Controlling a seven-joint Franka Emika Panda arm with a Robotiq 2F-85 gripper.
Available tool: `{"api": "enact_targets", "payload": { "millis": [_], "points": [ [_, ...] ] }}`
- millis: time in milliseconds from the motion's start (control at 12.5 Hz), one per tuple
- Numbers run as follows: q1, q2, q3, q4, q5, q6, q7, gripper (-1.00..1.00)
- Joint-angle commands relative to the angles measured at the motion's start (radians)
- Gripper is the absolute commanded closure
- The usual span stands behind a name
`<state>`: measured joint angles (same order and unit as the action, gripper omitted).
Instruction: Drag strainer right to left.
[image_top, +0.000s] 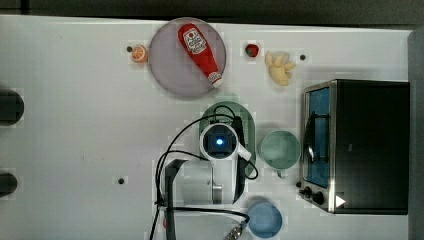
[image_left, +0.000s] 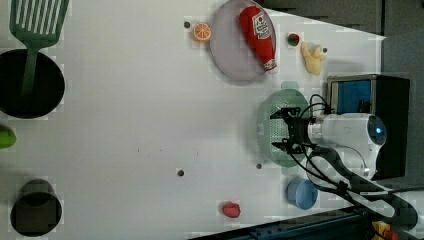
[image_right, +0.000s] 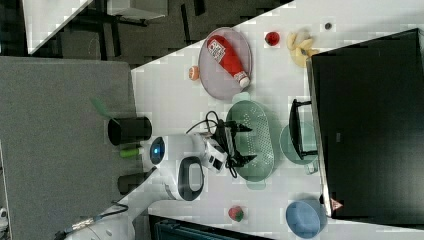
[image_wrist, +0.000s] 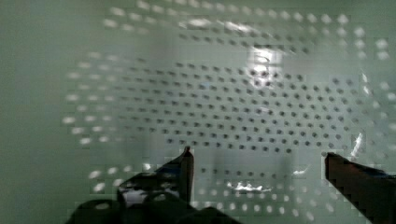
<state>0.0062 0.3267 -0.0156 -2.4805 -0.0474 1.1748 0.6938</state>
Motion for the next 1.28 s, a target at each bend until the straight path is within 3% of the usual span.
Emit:
{"api": "enact_targets", "payload": {
  "millis": [80,640,1280],
  "points": [
    [0.044,-0.008,0.021,0.0,0.001,0.017,0.168,-1.0],
    [0.147,0.006,0.024,0.009,0.001,0.021,0.263,-1.0],
    [0.305,0.068,0.025,0.082,0.002,0.017,0.423,-1.0]
  ]
}}
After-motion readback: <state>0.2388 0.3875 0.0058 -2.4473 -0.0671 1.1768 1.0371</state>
